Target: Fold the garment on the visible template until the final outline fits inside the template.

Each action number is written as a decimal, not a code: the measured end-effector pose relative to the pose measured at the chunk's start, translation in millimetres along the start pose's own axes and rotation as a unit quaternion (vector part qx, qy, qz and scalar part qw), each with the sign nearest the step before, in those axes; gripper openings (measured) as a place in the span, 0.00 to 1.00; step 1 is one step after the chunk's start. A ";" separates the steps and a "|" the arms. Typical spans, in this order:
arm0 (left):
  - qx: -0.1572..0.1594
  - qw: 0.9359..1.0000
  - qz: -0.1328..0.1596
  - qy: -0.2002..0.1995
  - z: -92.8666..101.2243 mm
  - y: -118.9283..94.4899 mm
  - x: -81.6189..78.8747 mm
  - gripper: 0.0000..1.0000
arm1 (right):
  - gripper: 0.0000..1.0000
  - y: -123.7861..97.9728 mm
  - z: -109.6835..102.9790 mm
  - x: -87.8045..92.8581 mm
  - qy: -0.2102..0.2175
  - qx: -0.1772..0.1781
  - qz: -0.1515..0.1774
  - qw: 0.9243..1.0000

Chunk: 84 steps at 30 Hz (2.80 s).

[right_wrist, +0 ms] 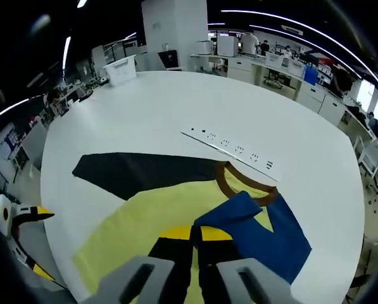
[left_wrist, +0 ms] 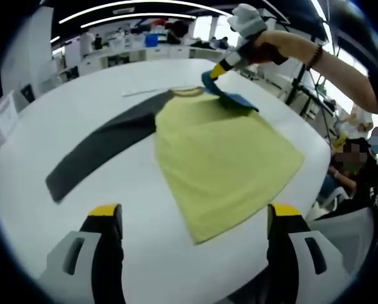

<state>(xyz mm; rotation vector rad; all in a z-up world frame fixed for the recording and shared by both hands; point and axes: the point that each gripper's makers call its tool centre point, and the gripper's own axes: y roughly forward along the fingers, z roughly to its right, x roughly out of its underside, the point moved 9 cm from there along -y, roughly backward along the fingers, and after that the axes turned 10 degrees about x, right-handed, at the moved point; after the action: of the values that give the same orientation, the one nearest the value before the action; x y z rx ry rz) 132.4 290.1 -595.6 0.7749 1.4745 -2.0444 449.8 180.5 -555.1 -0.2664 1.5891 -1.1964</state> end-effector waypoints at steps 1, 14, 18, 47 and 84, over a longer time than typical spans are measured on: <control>0.000 1.000 0.000 -0.002 -0.1 -0.1 0.3 0.91 | 0.00 0.8 -2.2 -1.3 -0.002 -0.002 0.001 1.000; 0.003 1.000 0.002 -0.003 1.1 0.5 1.0 0.91 | 0.00 5.1 -30.1 -8.9 -0.036 -0.018 0.007 0.999; 0.005 1.000 0.002 0.000 1.2 0.2 0.9 0.91 | 0.00 6.1 -38.7 -7.8 -0.048 -0.024 0.006 0.999; 0.010 1.000 -0.005 -0.006 -0.2 4.3 9.9 0.90 | 0.00 40.9 -78.6 19.3 -0.097 -0.042 -0.030 0.994; 0.002 1.000 0.000 -0.027 -12.9 -0.7 19.1 0.90 | 0.08 78.5 -100.0 41.2 -0.067 -0.054 -0.051 0.995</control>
<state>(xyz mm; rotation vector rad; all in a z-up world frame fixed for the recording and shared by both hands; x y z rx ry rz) 120.3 301.4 -611.7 0.7150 1.4405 -2.0517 381.1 244.1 -650.5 -0.4929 1.5390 -1.1460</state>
